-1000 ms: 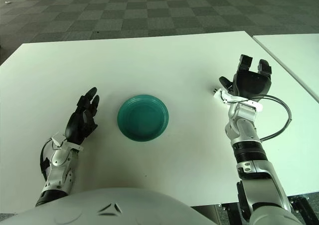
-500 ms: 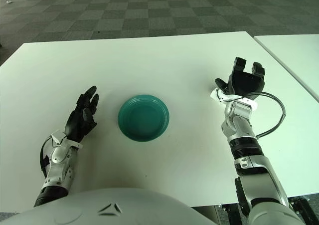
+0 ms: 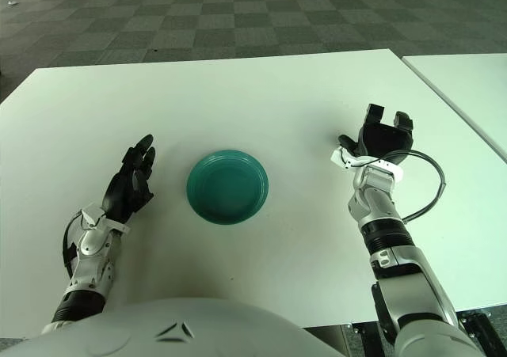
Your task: Put the charger into the plate.
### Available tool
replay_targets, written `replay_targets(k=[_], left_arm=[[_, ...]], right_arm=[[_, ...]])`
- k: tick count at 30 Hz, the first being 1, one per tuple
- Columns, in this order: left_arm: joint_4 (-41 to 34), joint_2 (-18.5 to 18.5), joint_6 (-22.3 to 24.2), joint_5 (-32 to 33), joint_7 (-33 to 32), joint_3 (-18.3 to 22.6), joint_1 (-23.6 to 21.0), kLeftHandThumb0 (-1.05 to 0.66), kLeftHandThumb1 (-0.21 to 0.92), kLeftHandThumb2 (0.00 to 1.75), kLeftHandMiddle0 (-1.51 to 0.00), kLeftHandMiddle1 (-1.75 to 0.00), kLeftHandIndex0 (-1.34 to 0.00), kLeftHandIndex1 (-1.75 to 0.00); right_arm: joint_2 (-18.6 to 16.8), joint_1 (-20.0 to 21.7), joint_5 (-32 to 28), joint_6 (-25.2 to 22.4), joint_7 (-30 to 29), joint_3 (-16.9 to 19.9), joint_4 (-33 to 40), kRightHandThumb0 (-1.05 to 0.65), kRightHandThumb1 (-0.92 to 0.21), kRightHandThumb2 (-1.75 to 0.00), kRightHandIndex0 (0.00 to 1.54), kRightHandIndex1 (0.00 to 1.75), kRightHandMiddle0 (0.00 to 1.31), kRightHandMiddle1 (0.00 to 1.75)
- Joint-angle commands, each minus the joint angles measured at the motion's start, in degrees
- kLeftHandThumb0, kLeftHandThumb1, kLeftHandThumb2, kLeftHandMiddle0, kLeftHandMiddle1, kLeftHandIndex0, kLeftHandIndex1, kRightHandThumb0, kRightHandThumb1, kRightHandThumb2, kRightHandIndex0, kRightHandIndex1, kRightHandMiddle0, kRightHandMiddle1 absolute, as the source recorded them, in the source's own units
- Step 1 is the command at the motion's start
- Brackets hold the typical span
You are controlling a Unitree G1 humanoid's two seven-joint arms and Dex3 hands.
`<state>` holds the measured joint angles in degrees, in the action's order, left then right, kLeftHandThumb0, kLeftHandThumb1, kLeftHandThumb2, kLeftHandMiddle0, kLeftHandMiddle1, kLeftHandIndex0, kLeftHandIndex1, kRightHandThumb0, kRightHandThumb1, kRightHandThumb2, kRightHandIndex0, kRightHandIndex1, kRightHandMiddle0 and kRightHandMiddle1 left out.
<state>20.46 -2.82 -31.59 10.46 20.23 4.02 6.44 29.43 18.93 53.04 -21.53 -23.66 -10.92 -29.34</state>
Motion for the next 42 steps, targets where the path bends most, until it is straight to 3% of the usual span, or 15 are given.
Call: replay_targets(k=[1, 8, 30, 42], left_arm=[[4.82, 0.28, 2.09, 0.41, 0.63, -0.15, 2.49, -0.95, 0.92, 0.95, -0.01, 0.00, 0.00, -0.25], [5.37, 0.34, 1.24, 0.12, 0.78, -0.08, 2.32, -0.94, 0.92, 0.96, -0.01, -0.01, 0.00, -0.26], [4.62, -0.03, 1.22, -0.45, 0.11, 0.02, 3.17, -0.97, 0.92, 0.98, -0.01, 0.00, 0.00, -0.25], [5.36, 0.23, 0.24, 0.27, 0.17, 0.77, 3.05, -0.95, 0.92, 0.98, -0.07, -0.02, 0.00, -0.36]], right_arm=[[-0.47, 1.13, -1.29, 1.25, -1.12, -0.70, -1.44, -1.05, -0.92, -0.89, 0.24, 0.01, 0.00, 0.50], [-0.78, 1.29, -2.14, 2.71, -2.59, -1.71, -2.96, -1.05, -0.92, -0.86, 0.24, 0.00, 0.00, 0.50], [-3.76, 8.39, -8.60, 7.59, -6.29, -4.75, -23.84, -1.05, -0.92, -0.81, 0.25, 0.01, 0.00, 0.50], [-4.54, 11.26, -12.88, 12.63, -9.09, -5.15, -37.32, -1.02, -0.92, -0.76, 0.26, 0.00, 0.00, 0.53]])
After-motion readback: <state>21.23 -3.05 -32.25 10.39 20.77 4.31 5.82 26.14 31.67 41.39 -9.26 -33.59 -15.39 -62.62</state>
